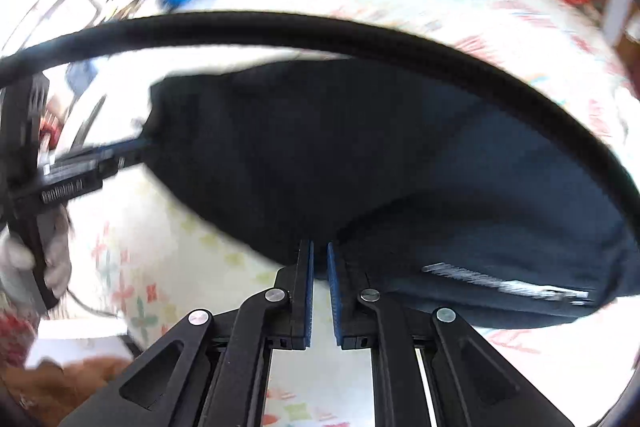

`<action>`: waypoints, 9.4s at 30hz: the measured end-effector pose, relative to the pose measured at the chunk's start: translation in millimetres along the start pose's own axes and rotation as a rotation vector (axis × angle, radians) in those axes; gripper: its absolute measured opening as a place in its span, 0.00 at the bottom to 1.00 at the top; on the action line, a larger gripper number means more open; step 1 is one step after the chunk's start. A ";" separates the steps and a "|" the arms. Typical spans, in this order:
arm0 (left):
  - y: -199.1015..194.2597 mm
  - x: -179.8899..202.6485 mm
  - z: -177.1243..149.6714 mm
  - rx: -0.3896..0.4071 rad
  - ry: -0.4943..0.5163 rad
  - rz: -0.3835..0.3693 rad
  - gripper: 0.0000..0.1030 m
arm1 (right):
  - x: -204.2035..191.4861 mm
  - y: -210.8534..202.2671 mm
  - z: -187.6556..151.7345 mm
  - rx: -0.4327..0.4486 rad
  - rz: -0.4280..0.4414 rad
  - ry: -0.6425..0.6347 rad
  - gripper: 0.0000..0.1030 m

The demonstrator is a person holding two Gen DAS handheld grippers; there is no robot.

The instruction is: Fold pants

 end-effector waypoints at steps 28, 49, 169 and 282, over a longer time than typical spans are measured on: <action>5.2 -12.8 -9.5 -0.015 -0.055 0.050 0.57 | 190.4 -21.9 16.3 0.044 -0.322 0.449 0.12; -33.2 -85.0 -53.4 0.066 -0.409 -0.075 0.57 | -103.9 28.0 103.2 -0.087 0.121 -0.376 0.65; 29.0 106.3 30.1 -0.119 0.030 -0.182 0.51 | 98.8 -36.2 42.3 0.093 -0.071 0.144 0.41; 26.8 226.9 154.7 -0.125 0.374 -0.336 0.20 | 134.0 -86.6 35.6 0.325 0.110 0.440 0.23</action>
Point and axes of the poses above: each gripper's, at about its wrist camera, not at the fingertips, and y roughly the way its jaws point, x to its right, z to its top, the point moved 4 cm from there along y, roughly the way its jaws point, and after that the axes turned 5 degrees about y, right-handed, at the moved point
